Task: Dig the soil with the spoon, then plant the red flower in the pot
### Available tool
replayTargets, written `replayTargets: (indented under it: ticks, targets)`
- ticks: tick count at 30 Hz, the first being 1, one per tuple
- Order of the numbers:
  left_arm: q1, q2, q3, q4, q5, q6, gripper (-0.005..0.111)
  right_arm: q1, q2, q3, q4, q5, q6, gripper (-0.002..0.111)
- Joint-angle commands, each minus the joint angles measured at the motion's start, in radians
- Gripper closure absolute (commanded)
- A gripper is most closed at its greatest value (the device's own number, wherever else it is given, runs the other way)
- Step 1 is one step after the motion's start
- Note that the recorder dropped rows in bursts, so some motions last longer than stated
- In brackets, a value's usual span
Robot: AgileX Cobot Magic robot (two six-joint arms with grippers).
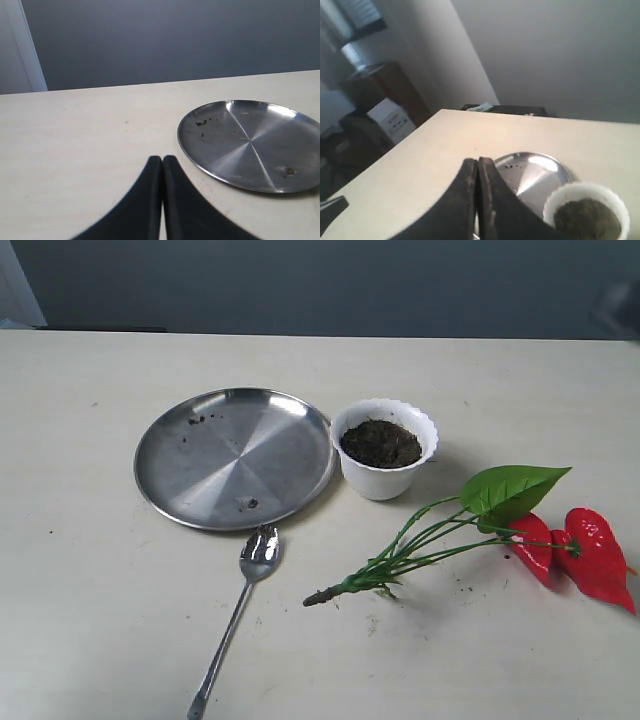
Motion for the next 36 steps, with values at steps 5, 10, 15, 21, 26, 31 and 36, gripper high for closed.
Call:
replayTargets:
  ticks: [5,10,15,21,26,31,36]
  targets:
    - [-0.003,-0.005,-0.004,0.0,0.001,-0.004,0.106,0.282,0.603,-0.737,-0.042,-0.089,-0.03,0.109]
    - [-0.003,-0.005,-0.004,0.0,0.001,-0.004,0.106,0.472,0.712,-0.821,-0.042,0.706,-0.06,0.109]
    - [-0.003,-0.005,-0.004,0.0,0.001,-0.004,0.106,0.536,0.817,-0.822,-0.042,1.088,-0.599,0.109]
    - [-0.003,-0.005,-0.004,0.0,0.001,-0.004,0.106,0.579,0.896,-0.813,0.552,1.642,-1.307,0.109]
    - [-0.003,-0.005,-0.004,0.0,0.001,-0.004,0.106,0.568,0.932,-0.785,1.358,1.638,-2.082,0.109]
    - [-0.003,-0.005,-0.004,0.0,0.001,-0.004,0.106,0.664,0.965,-0.726,2.138,1.772,-3.258,0.109]
    - [-0.003,-0.005,-0.004,0.0,0.001,-0.004,0.106,0.799,1.036,-0.722,2.219,1.908,-3.72,0.109]
